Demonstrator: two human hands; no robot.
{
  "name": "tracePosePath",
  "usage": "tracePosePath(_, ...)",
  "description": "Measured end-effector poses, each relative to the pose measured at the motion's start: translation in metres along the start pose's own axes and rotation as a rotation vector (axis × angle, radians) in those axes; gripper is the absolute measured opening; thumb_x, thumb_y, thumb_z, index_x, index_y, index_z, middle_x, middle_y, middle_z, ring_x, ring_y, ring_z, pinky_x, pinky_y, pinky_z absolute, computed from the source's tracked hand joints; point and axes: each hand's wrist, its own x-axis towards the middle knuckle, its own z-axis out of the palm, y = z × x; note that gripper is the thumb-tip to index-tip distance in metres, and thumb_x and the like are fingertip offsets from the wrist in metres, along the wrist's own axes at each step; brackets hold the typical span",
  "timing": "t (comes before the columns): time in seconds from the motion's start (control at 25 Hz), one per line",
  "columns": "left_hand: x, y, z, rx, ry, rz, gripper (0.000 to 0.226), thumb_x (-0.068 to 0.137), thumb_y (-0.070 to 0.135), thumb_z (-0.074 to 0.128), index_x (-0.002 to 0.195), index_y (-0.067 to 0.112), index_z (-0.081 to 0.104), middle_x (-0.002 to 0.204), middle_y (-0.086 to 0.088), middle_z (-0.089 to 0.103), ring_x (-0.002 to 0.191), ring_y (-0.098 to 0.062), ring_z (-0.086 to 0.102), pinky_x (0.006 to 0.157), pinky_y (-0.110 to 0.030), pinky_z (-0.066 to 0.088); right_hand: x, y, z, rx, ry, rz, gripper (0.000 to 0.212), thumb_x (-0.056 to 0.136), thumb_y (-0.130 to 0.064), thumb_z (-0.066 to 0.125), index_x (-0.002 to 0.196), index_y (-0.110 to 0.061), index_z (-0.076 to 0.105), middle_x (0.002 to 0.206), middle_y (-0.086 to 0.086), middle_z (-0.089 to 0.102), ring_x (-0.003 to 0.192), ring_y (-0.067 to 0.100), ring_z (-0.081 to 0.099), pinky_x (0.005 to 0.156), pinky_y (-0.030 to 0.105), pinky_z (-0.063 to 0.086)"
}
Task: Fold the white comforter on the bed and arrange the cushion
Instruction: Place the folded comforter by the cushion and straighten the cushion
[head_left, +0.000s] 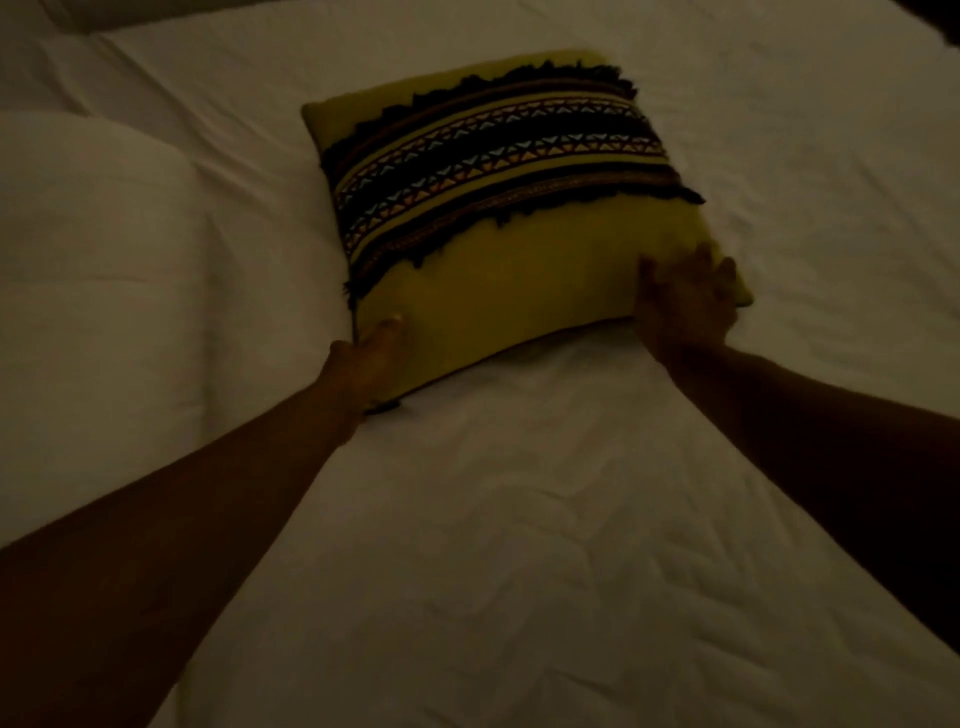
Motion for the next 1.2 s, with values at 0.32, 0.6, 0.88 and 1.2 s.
tracePosePath(0.32,0.015,-0.007,0.017,-0.098,0.173,-0.008,0.104,0.079,0.081,0.047,0.155,0.015,0.024,0.153,-0.009,0.038,0.130,-0.033,0.046,0.101,-0.048,0.047,0.057,0.051,0.002,0.245,-0.061,0.163,0.088,0.083,-0.073,0.041,0.151,-0.019,0.025,0.147,0.016,0.038,0.131,0.040,0.042,0.104,0.057,0.041)
tracePosePath(0.6,-0.038,-0.032,-0.012,0.043,0.213,0.028,0.093,0.081,0.081,0.041,0.147,0.016,0.033,0.138,-0.009,0.046,0.113,-0.034,0.051,0.074,-0.047,0.056,-0.007,0.085,0.001,0.318,0.055,0.045,0.041,0.092,-0.039,0.055,0.116,-0.008,0.043,0.120,0.017,0.053,0.108,0.035,0.055,0.086,0.049,0.049)
tracePosePath(0.88,-0.104,-0.109,-0.062,0.201,0.223,-0.005,0.097,0.064,0.097,0.031,0.113,0.016,0.049,0.107,-0.010,0.057,0.092,-0.032,0.058,0.081,-0.053,0.056,-0.149,0.118,-0.019,0.437,0.043,0.106,0.024,0.095,-0.029,0.059,0.100,-0.018,0.038,0.093,0.001,0.051,0.083,0.024,0.052,0.064,0.032,0.039)
tracePosePath(1.2,-0.157,-0.140,-0.096,0.145,-0.015,-0.063,0.056,0.089,0.068,0.039,0.121,0.026,0.061,0.118,-0.006,0.061,0.112,-0.027,0.057,0.097,-0.040,0.044,-0.177,0.135,-0.057,0.227,-0.077,0.278,0.030,0.095,-0.036,0.048,0.107,-0.009,0.055,0.101,0.016,0.061,0.076,0.027,0.053,0.066,0.036,0.042)
